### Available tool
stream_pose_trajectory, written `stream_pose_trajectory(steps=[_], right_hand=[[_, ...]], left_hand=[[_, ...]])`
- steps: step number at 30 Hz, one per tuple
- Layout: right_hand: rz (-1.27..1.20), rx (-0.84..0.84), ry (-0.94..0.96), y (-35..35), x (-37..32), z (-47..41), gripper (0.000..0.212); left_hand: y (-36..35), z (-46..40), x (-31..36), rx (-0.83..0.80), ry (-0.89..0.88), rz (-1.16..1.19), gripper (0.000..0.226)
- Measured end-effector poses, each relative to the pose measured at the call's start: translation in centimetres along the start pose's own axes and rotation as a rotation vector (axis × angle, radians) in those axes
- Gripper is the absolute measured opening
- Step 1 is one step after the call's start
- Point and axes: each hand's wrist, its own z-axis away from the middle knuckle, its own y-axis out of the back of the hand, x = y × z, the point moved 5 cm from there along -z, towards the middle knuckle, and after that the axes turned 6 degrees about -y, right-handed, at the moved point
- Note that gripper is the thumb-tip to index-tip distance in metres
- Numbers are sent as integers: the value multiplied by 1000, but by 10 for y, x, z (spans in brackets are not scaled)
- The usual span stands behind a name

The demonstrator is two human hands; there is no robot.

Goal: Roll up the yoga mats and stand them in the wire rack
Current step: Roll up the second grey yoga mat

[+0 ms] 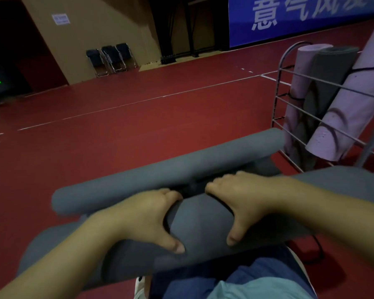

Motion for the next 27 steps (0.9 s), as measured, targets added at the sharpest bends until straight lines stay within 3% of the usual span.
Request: stream_pose_trajectory(steps=[10,14,17,21,23,27], right_hand=[[-272,-138,-15,-13,15,-22,86],[-223,-26,-5,0,13,-20,95],[-216,64,37,4,-2,-19,89],[-248,96,26,-2,-6,-22,85],[-280,98,18,-1,-2,-24,85],[-296,71,26,2,3,-30,82]], left_hand=[[-14,-24,-27,-130,40,278,80],[-12,-33,-41,-203,85,371,75],[-9,-40,-45,-283,103,438,72],[-10,-44,-56,-341,154,485,92],[-11,-44,-64,-322,174,484,106],[8,-43,-78,-71,233,513,114]])
